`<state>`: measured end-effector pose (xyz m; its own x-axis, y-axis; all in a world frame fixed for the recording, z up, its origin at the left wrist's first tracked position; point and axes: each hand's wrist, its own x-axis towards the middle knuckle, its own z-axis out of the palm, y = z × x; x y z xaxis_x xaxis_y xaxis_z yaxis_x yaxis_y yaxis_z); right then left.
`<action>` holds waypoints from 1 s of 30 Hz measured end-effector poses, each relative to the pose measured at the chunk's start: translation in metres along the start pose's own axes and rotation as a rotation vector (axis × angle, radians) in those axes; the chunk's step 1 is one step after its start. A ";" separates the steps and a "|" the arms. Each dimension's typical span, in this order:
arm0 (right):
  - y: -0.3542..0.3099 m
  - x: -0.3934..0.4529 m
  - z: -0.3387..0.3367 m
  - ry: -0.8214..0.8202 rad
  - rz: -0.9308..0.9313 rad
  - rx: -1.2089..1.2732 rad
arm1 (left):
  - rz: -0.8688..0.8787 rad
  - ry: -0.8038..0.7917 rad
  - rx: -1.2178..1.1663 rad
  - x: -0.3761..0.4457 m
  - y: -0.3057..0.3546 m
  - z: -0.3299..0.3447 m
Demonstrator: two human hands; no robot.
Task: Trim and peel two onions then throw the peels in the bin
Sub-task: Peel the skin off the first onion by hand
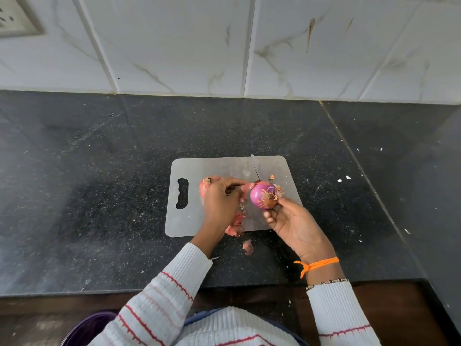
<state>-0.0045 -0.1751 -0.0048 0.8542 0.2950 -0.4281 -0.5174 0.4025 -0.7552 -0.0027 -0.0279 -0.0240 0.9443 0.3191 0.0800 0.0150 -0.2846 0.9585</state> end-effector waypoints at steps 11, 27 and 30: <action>0.001 0.001 0.001 -0.039 -0.035 -0.076 | -0.001 -0.305 -0.255 -0.003 0.009 -0.005; 0.004 0.001 -0.003 -0.076 -0.018 -0.170 | -0.119 -0.332 -0.485 -0.004 0.005 -0.003; 0.004 0.000 -0.002 -0.085 -0.017 -0.209 | -0.214 -0.307 -0.542 -0.002 0.006 -0.001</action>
<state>-0.0069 -0.1754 -0.0092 0.8508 0.3655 -0.3776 -0.4737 0.2224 -0.8522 -0.0048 -0.0291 -0.0178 0.9909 0.0226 -0.1326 0.1212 0.2778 0.9530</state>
